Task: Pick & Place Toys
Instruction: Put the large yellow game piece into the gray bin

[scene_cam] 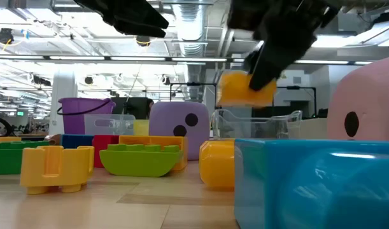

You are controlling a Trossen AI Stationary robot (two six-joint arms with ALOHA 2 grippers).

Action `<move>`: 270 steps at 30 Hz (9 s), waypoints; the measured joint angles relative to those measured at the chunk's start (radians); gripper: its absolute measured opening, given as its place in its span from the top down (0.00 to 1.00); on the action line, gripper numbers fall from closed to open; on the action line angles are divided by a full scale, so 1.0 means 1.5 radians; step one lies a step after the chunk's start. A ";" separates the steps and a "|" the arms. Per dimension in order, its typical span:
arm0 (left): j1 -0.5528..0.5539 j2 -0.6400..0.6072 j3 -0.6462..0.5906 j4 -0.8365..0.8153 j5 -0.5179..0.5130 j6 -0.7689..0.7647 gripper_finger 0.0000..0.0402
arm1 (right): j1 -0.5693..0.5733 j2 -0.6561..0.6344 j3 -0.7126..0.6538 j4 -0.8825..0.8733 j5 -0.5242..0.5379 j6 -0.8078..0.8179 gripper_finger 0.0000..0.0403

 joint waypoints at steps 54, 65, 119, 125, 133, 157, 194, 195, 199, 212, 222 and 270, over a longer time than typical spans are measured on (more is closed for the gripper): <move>0.007 0.000 0.000 -0.021 -0.008 -0.022 0.18 | -0.596 -0.362 -0.131 -0.417 0.388 0.220 0.36; 0.007 0.000 0.000 -0.021 -0.009 -0.033 0.18 | -0.707 -0.362 -0.192 -0.274 0.305 0.105 0.22; 0.006 0.183 0.011 0.181 0.234 0.044 0.18 | 0.113 -0.059 -0.192 0.206 0.563 0.174 0.21; 0.006 0.225 0.046 0.179 0.250 0.082 0.18 | 0.114 -0.040 -0.192 0.221 0.545 0.173 0.21; -0.001 0.257 0.076 0.089 0.298 0.029 0.18 | 0.131 -0.039 -0.192 0.241 0.544 0.172 0.21; -0.063 0.357 0.075 0.009 0.296 -0.103 0.18 | 0.134 -0.035 -0.192 0.243 0.544 0.173 0.21; 0.020 0.282 0.073 -0.132 0.209 -0.165 0.18 | 0.133 -0.035 -0.192 0.244 0.544 0.173 0.21; 0.021 0.282 0.073 -0.136 0.210 -0.165 0.18 | 0.133 -0.035 -0.192 0.244 0.544 0.173 0.21; 0.022 0.287 0.073 -0.148 0.220 -0.166 0.18 | 0.133 -0.035 -0.192 0.244 0.544 0.173 0.21; 0.022 0.290 0.065 -0.149 0.285 -0.163 0.18 | 0.133 -0.035 -0.192 0.244 0.544 0.173 0.21; 0.021 0.294 0.061 -0.188 0.345 -0.162 0.18 | 0.133 -0.035 -0.192 0.244 0.544 0.174 0.21; 0.008 0.303 0.072 -0.063 0.209 -0.478 0.18 | 0.119 -0.034 -0.192 0.241 0.544 0.216 0.21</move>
